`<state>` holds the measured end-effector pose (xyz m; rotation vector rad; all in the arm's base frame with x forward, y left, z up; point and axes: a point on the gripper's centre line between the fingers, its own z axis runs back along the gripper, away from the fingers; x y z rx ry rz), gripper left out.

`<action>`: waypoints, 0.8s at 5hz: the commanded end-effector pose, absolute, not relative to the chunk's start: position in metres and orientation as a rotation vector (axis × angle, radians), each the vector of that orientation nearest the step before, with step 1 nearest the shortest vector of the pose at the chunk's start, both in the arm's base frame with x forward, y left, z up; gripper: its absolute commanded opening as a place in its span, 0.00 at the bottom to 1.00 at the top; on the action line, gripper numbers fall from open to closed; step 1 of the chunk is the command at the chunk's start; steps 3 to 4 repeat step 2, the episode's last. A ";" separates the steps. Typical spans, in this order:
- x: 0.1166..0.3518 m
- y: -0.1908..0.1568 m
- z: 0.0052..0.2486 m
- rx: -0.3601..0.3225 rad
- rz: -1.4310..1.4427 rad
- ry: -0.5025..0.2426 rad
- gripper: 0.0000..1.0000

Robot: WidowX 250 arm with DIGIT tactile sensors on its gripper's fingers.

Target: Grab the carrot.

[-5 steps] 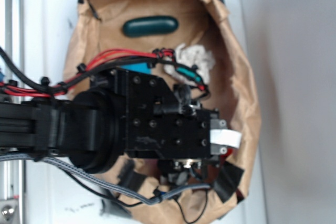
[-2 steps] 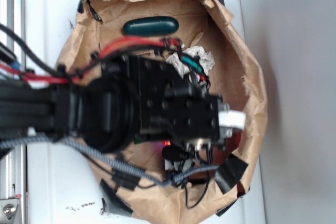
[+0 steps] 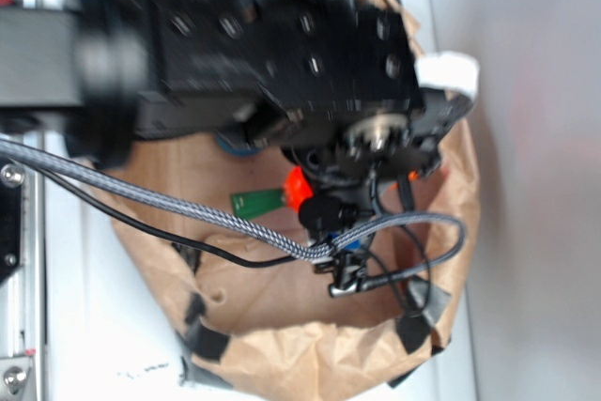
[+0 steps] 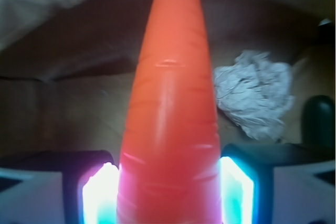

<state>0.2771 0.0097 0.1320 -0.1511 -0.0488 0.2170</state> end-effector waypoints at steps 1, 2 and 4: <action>0.270 0.004 0.212 -0.055 0.251 -0.148 0.00; 0.265 -0.001 0.206 0.011 0.242 -0.149 0.00; 0.265 -0.001 0.206 0.011 0.242 -0.149 0.00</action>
